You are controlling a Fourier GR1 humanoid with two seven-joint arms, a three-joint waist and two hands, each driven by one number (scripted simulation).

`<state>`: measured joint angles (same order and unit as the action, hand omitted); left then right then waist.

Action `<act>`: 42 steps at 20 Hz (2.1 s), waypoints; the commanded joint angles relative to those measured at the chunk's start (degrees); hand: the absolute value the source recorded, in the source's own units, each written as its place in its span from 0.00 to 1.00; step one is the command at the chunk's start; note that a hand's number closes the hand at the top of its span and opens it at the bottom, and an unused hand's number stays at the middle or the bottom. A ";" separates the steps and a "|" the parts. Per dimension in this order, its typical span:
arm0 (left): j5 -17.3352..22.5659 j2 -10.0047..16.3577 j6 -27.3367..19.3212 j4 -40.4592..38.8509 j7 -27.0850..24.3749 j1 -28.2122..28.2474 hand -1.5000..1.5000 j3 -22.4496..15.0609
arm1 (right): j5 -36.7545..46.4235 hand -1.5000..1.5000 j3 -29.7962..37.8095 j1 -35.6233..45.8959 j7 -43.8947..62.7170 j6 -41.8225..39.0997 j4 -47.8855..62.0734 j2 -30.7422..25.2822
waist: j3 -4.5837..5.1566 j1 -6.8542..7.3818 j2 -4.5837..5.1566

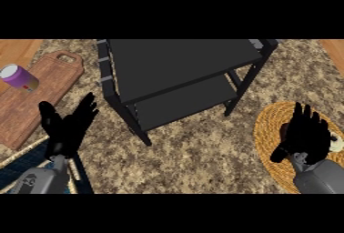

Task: Pick the sweet potato from the placemat and place it in the tiered shelf

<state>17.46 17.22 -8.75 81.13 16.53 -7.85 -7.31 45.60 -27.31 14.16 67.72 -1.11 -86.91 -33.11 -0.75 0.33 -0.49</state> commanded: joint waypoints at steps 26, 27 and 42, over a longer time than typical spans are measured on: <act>-1.12 0.53 2.77 -2.49 0.61 3.99 0.50 3.10 | 9.09 1.00 10.26 1.65 -10.88 -6.46 21.63 9.18 | 0.75 1.21 0.89; -1.89 0.08 2.47 -3.77 -0.34 3.90 0.50 2.65 | 10.34 1.00 7.02 -1.83 -12.52 -8.98 21.43 7.65 | 0.83 0.78 1.05; -2.82 -1.66 2.85 -1.14 1.78 1.59 0.50 0.81 | 2.67 1.00 -9.03 0.92 -34.13 -8.48 6.01 30.62 | 0.38 6.08 1.30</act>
<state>14.51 15.71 -6.74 81.73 17.80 -8.65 -5.67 54.65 -28.07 15.51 41.30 -9.71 -77.17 -16.08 1.58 2.14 -1.39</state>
